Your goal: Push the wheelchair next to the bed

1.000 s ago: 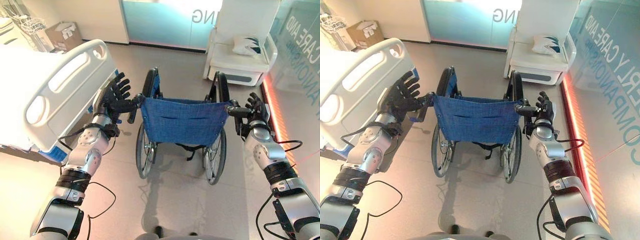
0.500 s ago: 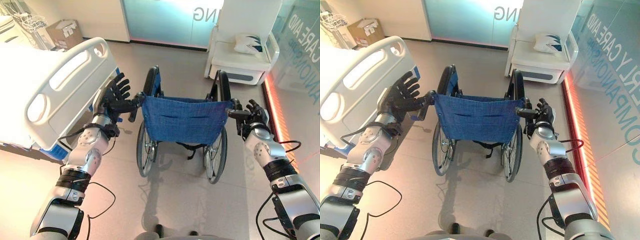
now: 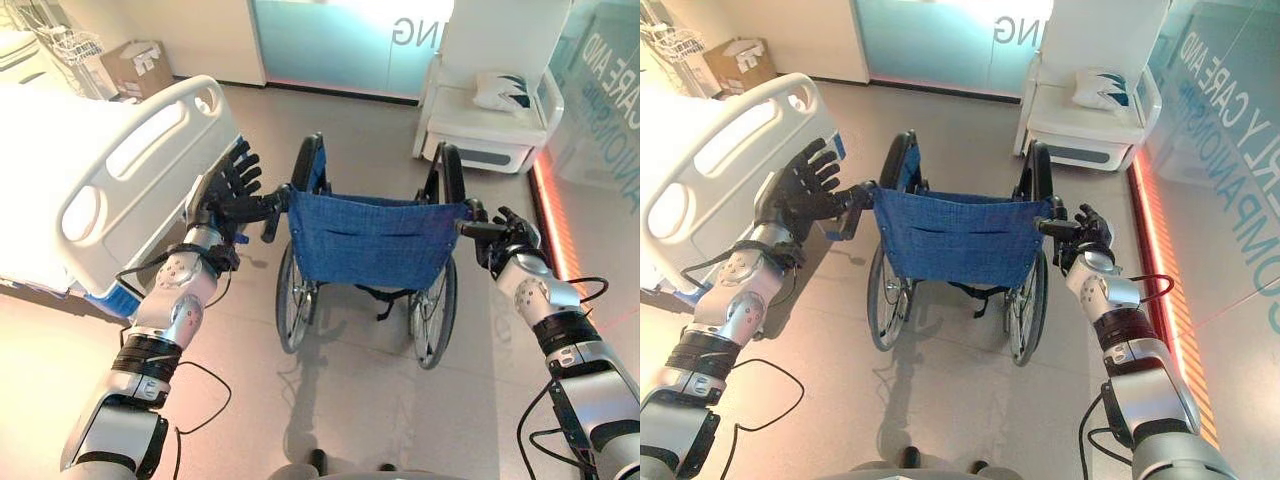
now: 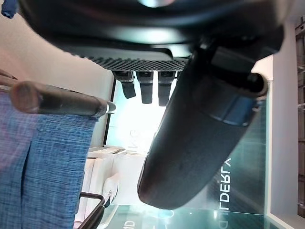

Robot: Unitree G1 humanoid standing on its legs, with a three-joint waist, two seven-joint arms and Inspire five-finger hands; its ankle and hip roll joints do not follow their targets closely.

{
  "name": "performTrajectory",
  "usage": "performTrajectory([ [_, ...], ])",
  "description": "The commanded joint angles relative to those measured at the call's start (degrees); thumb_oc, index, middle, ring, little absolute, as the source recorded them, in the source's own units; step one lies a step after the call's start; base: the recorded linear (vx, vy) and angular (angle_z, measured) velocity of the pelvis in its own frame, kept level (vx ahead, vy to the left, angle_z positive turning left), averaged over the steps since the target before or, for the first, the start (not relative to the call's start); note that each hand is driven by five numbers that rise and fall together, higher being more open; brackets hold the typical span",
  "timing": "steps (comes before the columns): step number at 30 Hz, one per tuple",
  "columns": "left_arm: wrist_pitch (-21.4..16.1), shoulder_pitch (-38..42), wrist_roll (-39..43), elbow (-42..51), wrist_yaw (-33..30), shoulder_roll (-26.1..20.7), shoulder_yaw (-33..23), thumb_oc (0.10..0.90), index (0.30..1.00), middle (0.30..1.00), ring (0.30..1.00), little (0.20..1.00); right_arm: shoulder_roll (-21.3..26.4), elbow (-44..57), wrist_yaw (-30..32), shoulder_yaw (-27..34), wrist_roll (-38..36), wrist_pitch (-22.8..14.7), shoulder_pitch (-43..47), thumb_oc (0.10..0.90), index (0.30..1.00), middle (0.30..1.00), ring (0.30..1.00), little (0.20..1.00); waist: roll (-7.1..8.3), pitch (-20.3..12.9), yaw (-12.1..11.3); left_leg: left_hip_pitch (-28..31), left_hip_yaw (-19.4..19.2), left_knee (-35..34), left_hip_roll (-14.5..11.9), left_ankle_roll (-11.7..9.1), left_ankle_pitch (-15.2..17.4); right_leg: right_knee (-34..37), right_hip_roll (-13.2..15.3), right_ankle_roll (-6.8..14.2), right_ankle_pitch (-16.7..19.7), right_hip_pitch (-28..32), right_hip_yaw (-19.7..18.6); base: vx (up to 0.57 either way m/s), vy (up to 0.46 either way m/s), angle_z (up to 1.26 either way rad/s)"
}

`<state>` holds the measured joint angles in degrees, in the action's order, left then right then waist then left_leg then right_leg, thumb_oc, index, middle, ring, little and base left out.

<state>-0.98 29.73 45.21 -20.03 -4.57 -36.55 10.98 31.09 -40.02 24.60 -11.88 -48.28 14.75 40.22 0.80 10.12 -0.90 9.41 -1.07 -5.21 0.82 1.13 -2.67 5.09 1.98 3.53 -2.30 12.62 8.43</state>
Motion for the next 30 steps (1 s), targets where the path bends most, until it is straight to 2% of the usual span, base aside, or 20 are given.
performTrajectory([
  [1,-7.13,11.91,0.22,-1.43,0.53,-0.75,0.9,0.8,0.9,0.9,0.9,0.9,1.55,1.25,-7.95,-3.04,-3.59,1.08,6.83,0.8,0.9,0.9,0.9,0.9,1.21,-4.07,-1.47,0.91,-1.26,0.21,4.12,0.5,4.09,-0.67,-2.11,-1.21,3.41,-1.79,1.87,0.0,0.001,0.04],
  [12,-6.69,12.54,0.46,-1.44,0.32,-2.05,0.99,0.8,0.9,0.9,0.9,0.9,5.67,-1.34,-17.58,-5.63,-1.11,7.78,8.17,0.8,0.9,0.9,0.9,0.9,1.75,-4.06,-1.46,0.87,-1.36,0.21,3.97,0.31,3.94,-0.7,-2.09,-1.13,3.39,-1.72,2.15,0.0,0.0,0.0],
  [16,-6.08,12.84,1.09,-1.98,-0.02,-2.59,1.1,0.8,0.9,0.9,0.9,0.9,6.76,-1.53,-20.78,-6.58,-0.31,7.46,9.21,0.8,0.9,0.9,0.9,0.9,1.84,-4.12,-1.51,0.88,-1.3,0.21,3.97,0.25,3.86,-0.72,-2.14,-1.12,3.3,-1.64,2.19,0.0,0.0,0.0],
  [18,-4.77,12.66,1.08,-2.2,-1.1,-2.47,0.98,0.8,0.9,0.9,0.9,0.9,7.1,-1.2,-21.22,-6.98,0.57,6.73,9.59,0.8,0.9,0.9,0.9,0.9,1.87,-4.07,-1.53,0.86,-1.3,0.21,3.93,0.23,3.81,-0.8,-2.15,-1.11,3.31,-1.68,2.19,0.0,0.0,0.0],
  [20,-1.72,12.6,3.01,-4.5,-3.65,-1.96,0.83,0.8,0.9,0.9,0.9,0.9,7.13,-0.45,-21.24,-7.49,0.89,5.39,9.99,0.8,0.9,0.9,0.9,0.9,1.87,-4.07,-1.37,0.81,-1.3,0.21,3.92,0.21,3.79,-0.78,-2.18,-1.03,3.32,-1.75,2.05,0.0,0.0,0.0],
  [25,2.74,13.68,9.49,-9.83,-1.84,0.31,0.99,0.8,0.9,0.9,0.9,0.9,6.7,1.09,-20.02,-8.45,1.82,4.66,11.4,0.8,0.9,0.9,0.9,0.9,1.71,-3.85,-0.72,0.86,-1.54,0.21,3.88,0.24,3.71,-0.84,-2.22,-0.89,3.47,-1.92,1.74,0.0,0.0,0.0],
  [30,4.87,16.02,7.61,-14.3,-4.56,0.01,2.5,0.8,0.9,0.9,0.9,0.9,6.06,2.2,-19.54,-9.63,1.67,4.17,12.28,0.8,0.9,0.9,0.9,0.9,1.48,-3.66,-0.02,0.68,-2.01,0.21,3.8,0.28,3.49,-0.87,-2.3,-0.79,3.69,-2.28,1.24,0.0,0.0,0.0],
])
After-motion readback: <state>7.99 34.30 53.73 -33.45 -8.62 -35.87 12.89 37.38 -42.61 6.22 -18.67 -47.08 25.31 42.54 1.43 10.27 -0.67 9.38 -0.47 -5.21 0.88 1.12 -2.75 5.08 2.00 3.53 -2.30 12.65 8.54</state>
